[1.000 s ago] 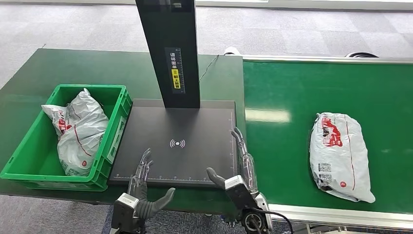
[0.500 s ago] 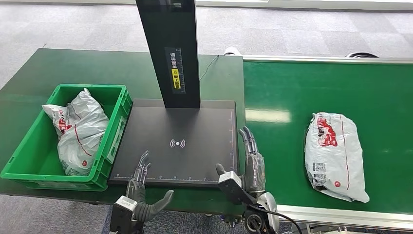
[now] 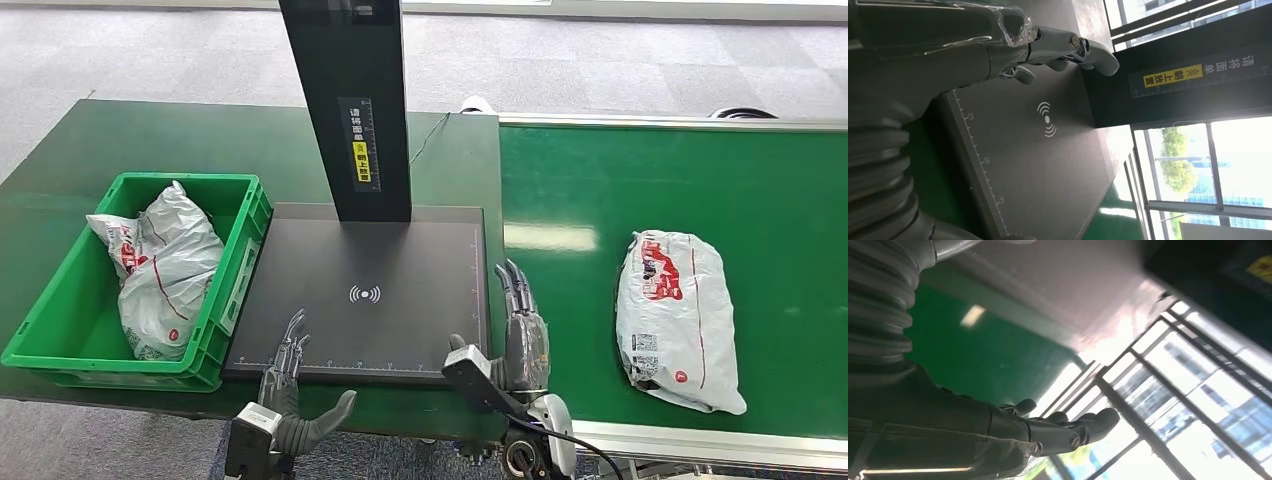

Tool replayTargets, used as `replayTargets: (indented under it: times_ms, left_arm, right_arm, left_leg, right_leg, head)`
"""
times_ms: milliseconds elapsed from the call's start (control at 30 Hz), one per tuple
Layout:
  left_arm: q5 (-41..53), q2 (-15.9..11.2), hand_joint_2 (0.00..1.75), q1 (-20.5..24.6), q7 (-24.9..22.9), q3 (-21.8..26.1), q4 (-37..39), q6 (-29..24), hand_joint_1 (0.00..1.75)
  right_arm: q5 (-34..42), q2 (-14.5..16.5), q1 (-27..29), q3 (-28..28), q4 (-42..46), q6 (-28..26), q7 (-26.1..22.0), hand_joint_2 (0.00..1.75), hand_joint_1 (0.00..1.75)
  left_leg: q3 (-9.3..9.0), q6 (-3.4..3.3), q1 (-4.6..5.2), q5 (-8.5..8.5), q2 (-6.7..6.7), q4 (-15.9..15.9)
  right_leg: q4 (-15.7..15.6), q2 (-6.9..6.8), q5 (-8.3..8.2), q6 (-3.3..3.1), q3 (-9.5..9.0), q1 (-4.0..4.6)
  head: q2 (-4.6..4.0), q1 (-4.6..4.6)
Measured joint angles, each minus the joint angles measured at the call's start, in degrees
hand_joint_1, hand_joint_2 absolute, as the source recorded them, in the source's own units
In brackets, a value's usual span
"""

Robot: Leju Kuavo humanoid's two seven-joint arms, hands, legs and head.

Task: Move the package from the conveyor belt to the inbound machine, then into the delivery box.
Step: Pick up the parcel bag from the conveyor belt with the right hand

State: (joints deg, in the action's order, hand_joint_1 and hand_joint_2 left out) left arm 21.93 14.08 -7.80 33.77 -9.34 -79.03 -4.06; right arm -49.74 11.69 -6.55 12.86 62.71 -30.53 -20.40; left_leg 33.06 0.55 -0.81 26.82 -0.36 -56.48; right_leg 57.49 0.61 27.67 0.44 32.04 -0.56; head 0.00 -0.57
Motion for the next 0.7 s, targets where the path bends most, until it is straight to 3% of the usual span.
replayTargets:
  times_ms: [67,133,233,300,367,467,567,700]
  left_arm:
    - [0.23,0.00,1.75,-0.04,-0.30,-0.01,-0.26,0.41,0.00]
    - [0.36,0.00,1.75,0.01,-0.67,-0.02,-0.43,0.99,0.00]
    - [0.39,0.00,1.75,0.38,-0.81,-0.02,-0.40,1.60,0.00]
    - [0.36,0.00,1.75,0.87,-0.81,-0.01,-0.38,1.88,0.00]
    - [0.14,0.02,1.75,1.48,-0.81,0.01,-0.34,2.49,0.00]
    - [-0.28,0.05,1.75,2.34,-0.81,0.09,-0.18,3.31,0.00]
    - [-0.39,0.02,1.75,2.75,-0.81,0.28,0.10,3.52,0.00]
    - [-0.30,0.11,1.75,3.25,-0.80,0.21,0.49,3.78,0.00]
  right_arm:
    - [-5.83,-0.91,-0.40,-2.01,-0.29,-0.13,6.83,1.75,0.00]
    - [-8.24,-2.37,-1.07,-5.39,-1.21,3.44,11.06,1.75,0.00]
    - [-7.56,-4.88,-2.19,-11.00,-3.88,9.36,11.55,1.75,0.00]
    - [-8.97,-6.60,-3.47,-14.25,-6.22,10.10,12.69,1.75,0.00]
    - [-14.43,-9.58,-6.89,-17.34,-10.65,9.48,19.05,1.75,0.00]
    - [-23.15,-16.78,-15.43,-23.26,-20.77,8.79,32.29,1.75,0.00]
    - [-26.21,-20.84,-21.70,-27.95,-27.31,7.70,32.84,1.75,0.00]
    - [-27.20,-22.09,-24.87,-30.53,-32.06,6.97,31.45,1.75,0.00]
  left_leg:
    - [0.00,0.00,0.01,0.00,-0.01,0.00]
    - [0.00,-0.01,0.04,0.00,-0.04,-0.01]
    - [0.00,-0.02,0.10,-0.01,-0.08,-0.02]
    - [-0.01,-0.03,0.11,-0.01,-0.08,-0.02]
    - [-0.01,-0.08,0.14,-0.05,-0.05,-0.04]
    - [0.14,-0.33,0.26,-0.22,-0.33,-0.05]
    - [0.11,-0.37,0.30,-0.23,-0.14,-0.05]
    - [0.10,-0.36,0.28,-0.23,-0.21,-0.06]
  right_leg:
    - [0.00,-0.01,0.00,0.00,-0.01,-0.02]
    - [-0.01,-0.02,-0.01,0.02,-0.03,-0.05]
    - [-0.01,-0.02,-0.03,0.04,-0.05,-0.12]
    - [-0.01,-0.02,-0.05,0.05,-0.04,-0.13]
    - [-0.01,-0.03,-0.11,0.10,-0.02,-0.18]
    - [-0.01,-0.39,-0.18,0.23,-0.02,-0.33]
    - [-0.01,-0.24,-0.28,0.26,-0.01,-0.33]
    - [-0.01,-0.24,-0.28,0.28,0.03,-0.33]
  head:
    - [0.00,0.01]
    - [0.00,0.02]
    - [0.00,0.01]
    - [0.00,-0.01]
    - [0.01,-0.07]
    - [0.01,-0.05]
    - [0.00,0.19]
    - [0.00,0.13]
